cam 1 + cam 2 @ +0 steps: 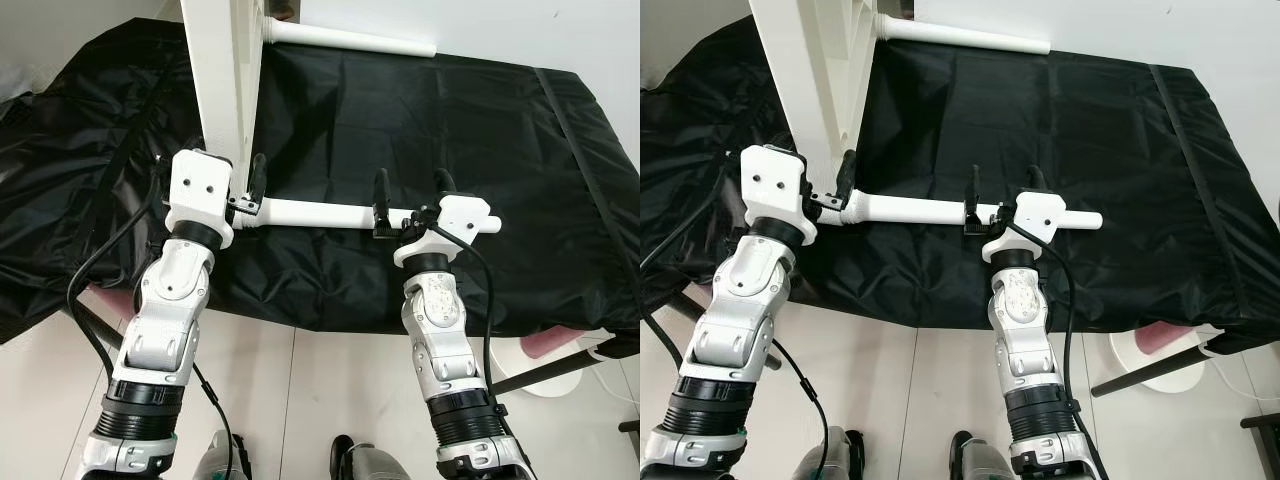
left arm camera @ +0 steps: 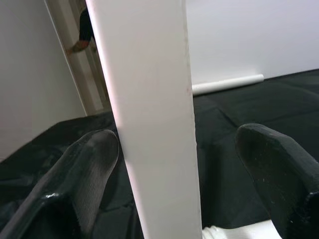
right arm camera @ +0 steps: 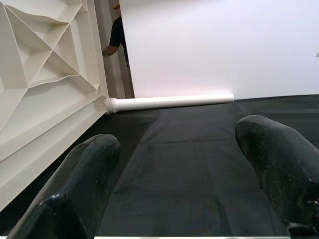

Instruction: Building children table

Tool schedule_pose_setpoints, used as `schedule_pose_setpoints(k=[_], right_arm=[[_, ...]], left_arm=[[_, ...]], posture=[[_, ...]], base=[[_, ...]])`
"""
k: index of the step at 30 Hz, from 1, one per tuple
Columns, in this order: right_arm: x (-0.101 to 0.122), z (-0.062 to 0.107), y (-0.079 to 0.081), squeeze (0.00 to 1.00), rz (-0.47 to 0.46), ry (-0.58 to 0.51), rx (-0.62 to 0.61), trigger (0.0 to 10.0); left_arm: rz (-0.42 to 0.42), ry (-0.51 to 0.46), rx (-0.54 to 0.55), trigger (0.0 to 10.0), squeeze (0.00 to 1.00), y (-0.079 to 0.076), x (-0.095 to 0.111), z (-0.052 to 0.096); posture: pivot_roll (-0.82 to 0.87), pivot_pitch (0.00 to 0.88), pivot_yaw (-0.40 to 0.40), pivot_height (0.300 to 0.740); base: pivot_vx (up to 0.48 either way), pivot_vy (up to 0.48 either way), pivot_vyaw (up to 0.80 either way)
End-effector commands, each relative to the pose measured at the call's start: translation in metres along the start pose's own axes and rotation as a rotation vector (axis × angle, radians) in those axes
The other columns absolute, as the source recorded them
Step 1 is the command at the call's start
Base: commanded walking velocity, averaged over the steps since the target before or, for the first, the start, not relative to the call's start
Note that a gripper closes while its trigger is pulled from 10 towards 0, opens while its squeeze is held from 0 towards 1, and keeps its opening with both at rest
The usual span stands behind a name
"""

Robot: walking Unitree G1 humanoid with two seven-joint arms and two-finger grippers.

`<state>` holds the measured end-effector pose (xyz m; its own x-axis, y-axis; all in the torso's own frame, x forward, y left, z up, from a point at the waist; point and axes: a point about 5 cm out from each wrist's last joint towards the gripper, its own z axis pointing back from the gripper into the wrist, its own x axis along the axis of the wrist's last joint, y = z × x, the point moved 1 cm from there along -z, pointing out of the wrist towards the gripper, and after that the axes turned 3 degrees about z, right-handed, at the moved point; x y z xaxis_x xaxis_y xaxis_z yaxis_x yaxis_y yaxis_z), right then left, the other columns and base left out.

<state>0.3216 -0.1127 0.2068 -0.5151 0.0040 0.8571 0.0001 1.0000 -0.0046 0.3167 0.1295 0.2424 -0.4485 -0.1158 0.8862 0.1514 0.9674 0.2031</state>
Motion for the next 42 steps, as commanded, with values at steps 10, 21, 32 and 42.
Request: schedule_pose_setpoints(k=[10,21,32,42], right_arm=[[-0.006,0.002,-0.002,0.00,0.004,0.012,0.008,10.0],[-0.008,-0.004,-0.002,0.00,0.014,0.018,0.055,10.0],[-0.012,-0.005,-0.008,0.00,0.035,0.029,0.084,10.0],[-0.013,-0.005,-0.015,1.00,0.016,0.029,0.075,10.0]], left_arm=[[-0.018,0.037,-0.017,10.0,0.00,-0.004,-0.005,0.021],[-0.011,0.056,-0.128,10.0,0.00,-0.025,-0.010,0.041],[0.044,0.071,-0.259,10.0,0.00,-0.058,-0.020,0.039],[0.119,0.060,-0.274,10.0,1.00,-0.067,-0.025,0.022]], posture=[[0.21,0.159,-0.034,0.740],[0.24,0.179,-0.077,0.740],[0.23,0.182,-0.088,0.740],[0.21,0.173,-0.075,0.740]], base=[[0.000,0.000,0.00],[0.000,0.000,0.00],[0.000,0.000,0.00],[0.000,0.000,0.00]])
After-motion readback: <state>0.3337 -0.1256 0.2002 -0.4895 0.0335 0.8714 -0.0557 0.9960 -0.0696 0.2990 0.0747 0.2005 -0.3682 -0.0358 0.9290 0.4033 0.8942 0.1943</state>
